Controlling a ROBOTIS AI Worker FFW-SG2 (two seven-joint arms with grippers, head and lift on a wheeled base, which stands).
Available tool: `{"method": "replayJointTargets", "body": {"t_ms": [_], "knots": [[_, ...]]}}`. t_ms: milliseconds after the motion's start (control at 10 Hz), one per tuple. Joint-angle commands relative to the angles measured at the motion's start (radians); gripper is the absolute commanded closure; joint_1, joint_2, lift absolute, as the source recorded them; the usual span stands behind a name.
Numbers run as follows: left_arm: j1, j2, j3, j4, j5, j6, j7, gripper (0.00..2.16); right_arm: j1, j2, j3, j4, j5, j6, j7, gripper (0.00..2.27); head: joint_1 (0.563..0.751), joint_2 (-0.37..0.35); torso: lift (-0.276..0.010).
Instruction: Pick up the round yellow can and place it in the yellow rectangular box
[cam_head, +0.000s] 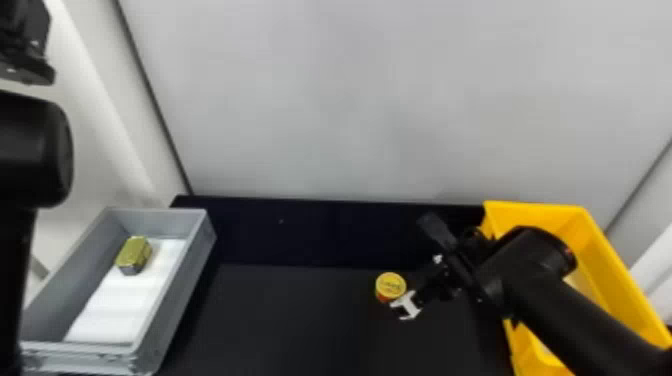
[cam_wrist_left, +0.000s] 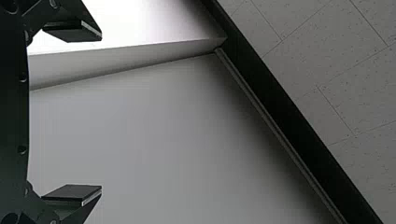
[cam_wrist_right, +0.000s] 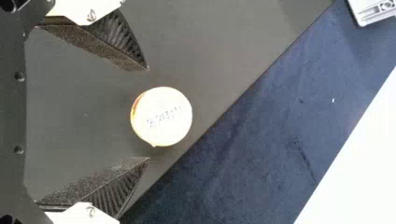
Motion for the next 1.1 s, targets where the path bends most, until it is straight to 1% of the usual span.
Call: {"method": "replayJointTargets", "body": {"t_ms": [0,200,400,800,1000], "knots": [[0.008,-0.001,0.0,-0.001,0.001,-0.005,-0.001,0.13,0.019,0.02,-0.034,0.029,0.009,-0.068,-0.01,0.11,0.663,0.054,-0.01],[0.009,0.001,0.002,-0.003,0.001,-0.009,-0.005,0.13,0.034,0.031,-0.045,0.032,0.015,-0.115,-0.031,0.11,0.663,0.054,-0.01],[0.011,0.001,0.002,-0.004,0.001,-0.011,-0.005,0.13,0.038,0.033,-0.04,0.034,0.033,-0.135,-0.038,0.11,0.663,0.054,-0.01],[0.014,-0.002,0.002,-0.003,0.001,-0.012,-0.005,0.13,0.032,0.017,-0.038,0.034,0.06,-0.137,-0.036,0.11,0.663,0.054,-0.01],[0.012,-0.002,0.0,-0.003,0.001,-0.012,-0.005,0.13,0.028,0.017,-0.057,0.057,0.066,-0.153,-0.038,0.11,0.663,0.054,-0.01]]}}
